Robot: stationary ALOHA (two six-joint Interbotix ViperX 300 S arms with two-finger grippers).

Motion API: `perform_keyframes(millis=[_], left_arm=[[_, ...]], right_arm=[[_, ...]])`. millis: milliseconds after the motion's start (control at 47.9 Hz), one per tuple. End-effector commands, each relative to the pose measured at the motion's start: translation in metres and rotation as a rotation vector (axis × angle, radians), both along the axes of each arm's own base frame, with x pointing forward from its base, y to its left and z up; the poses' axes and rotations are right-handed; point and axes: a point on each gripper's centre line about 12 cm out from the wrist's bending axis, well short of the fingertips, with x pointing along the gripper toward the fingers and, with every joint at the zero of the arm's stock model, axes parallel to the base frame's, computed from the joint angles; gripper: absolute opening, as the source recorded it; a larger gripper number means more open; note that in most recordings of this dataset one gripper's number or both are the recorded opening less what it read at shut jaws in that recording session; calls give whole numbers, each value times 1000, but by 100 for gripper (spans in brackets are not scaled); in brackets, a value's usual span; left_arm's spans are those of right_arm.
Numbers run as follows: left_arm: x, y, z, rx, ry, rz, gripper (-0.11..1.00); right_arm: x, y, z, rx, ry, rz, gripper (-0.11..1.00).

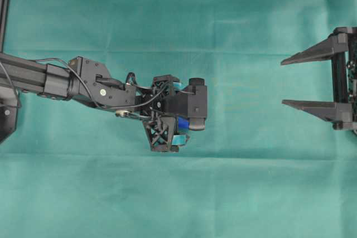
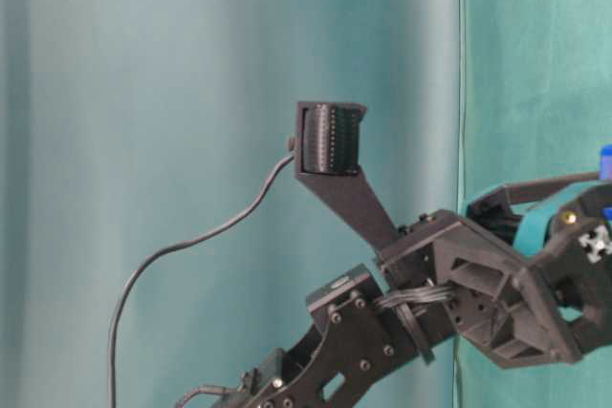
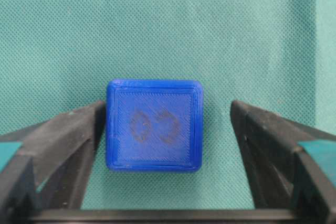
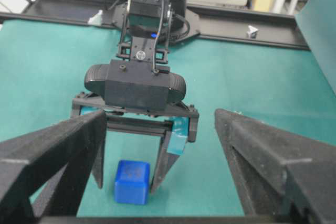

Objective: Handover the blue block to the right arm after grasping it with the left arm, then place it in the designated position.
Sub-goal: 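Lower the left gripper around the blue cube and close it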

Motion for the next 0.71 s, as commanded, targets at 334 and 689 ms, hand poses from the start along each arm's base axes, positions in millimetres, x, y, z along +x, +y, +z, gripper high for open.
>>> perform_keyframes(millis=[334,689], left_arm=[[1,3,10,1,-11,5,47],[3,3,12,1,-20,5,47]], right_arm=[[3,0,10,-3,-29,-1,94],[3,0,10,-3,-26,-1,94]])
